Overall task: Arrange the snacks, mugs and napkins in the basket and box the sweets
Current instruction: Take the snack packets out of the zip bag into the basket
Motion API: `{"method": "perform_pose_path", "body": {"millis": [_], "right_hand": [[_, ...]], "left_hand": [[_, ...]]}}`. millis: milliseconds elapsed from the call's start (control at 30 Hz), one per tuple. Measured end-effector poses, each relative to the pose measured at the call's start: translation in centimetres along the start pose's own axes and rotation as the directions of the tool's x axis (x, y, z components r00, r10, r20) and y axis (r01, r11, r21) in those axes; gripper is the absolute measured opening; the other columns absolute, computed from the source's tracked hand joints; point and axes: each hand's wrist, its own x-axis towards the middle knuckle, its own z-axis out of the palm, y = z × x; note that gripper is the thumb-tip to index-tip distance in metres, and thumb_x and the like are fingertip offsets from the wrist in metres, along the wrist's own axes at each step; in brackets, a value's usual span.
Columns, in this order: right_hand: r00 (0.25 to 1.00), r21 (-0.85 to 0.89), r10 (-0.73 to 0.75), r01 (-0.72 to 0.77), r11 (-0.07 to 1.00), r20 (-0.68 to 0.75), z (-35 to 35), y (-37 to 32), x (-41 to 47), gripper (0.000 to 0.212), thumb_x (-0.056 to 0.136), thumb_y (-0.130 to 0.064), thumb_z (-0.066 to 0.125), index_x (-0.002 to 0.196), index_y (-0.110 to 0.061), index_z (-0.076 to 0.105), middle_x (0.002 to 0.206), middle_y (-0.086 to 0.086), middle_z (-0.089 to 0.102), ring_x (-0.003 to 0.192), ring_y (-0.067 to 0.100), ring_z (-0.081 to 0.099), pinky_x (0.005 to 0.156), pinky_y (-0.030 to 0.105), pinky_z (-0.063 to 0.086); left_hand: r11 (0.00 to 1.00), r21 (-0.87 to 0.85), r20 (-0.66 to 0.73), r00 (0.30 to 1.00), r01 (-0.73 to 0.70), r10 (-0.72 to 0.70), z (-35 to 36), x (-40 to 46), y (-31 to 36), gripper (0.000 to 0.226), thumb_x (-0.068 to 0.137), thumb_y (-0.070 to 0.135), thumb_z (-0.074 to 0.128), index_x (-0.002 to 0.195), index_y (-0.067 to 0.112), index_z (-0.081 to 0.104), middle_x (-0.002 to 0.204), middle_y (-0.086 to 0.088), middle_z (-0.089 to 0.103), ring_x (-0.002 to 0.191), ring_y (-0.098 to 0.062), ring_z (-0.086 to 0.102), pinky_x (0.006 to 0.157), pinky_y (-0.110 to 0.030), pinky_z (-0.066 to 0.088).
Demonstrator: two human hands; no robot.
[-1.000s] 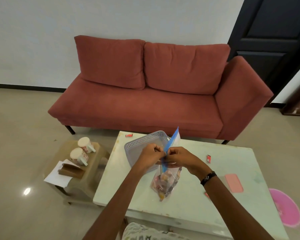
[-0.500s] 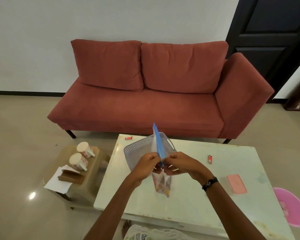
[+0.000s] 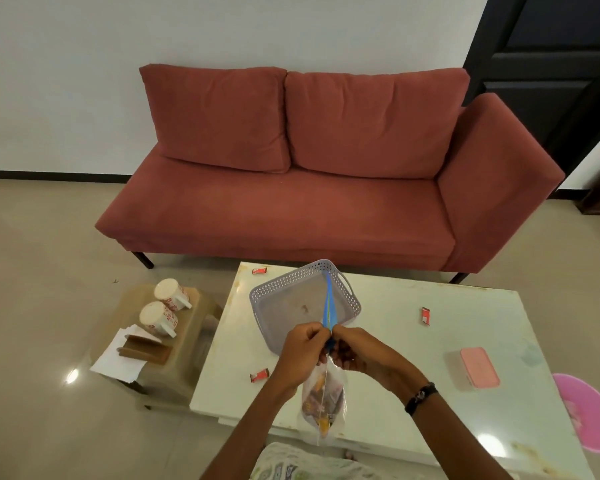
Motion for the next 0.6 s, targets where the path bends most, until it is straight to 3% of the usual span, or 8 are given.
{"method": "perform_pose_path", "body": {"millis": [100,300,467,600], "right_hand": [[0.998,-0.070,0.044,-0.041,0.997,0.036,-0.5,0.0,-0.2,0.033,0.085,-0.037,0.044,0.072,-0.017,0.067,0.073,-0.003,0.067,0.058,0.006,0.052,0.060,0.016,0.044],[0.999,-0.157,-0.038,0.035,0.987,-0.018,-1.7,-0.4,-0.4,0.030,0.086,-0.023,0.044,0.068,-0.015,0.067,0.076,0.006,0.066,0.056,0.006,0.050,0.063,0.021,0.042],[1.000,-0.231,-0.026,0.027,0.973,0.005,-2.2,-0.4,-0.6,0.032,0.088,-0.029,0.043,0.066,-0.019,0.064,0.069,-0.003,0.061,0.056,0.004,0.051,0.062,0.020,0.042],[0.979,-0.139,-0.192,0.181,0.974,-0.070,-1.9,-0.6,-0.6,0.034,0.094,-0.021,0.041,0.063,-0.016,0.054,0.069,0.008,0.053,0.056,0.008,0.041,0.060,0.022,0.036]], "left_hand": [[1.000,-0.003,-0.039,0.999,-0.014,0.014,0.6,-0.2,-0.4,0.039,0.092,0.007,0.043,0.056,0.018,0.051,0.051,0.002,0.050,0.044,-0.006,0.043,0.046,-0.013,0.037],[0.999,-0.029,-0.003,0.999,-0.035,0.035,1.4,-0.1,-0.3,0.036,0.092,0.006,0.042,0.058,0.015,0.050,0.055,0.000,0.050,0.045,-0.004,0.042,0.047,-0.013,0.037],[0.997,-0.065,-0.008,0.999,-0.037,0.036,1.6,0.3,0.2,0.036,0.091,0.006,0.043,0.058,0.016,0.050,0.053,0.003,0.051,0.045,-0.003,0.043,0.047,-0.012,0.037],[0.994,-0.103,-0.016,0.999,-0.044,0.042,1.5,0.8,0.8,0.035,0.093,0.006,0.043,0.060,0.015,0.051,0.054,0.003,0.051,0.045,-0.001,0.043,0.047,-0.011,0.038]]}}
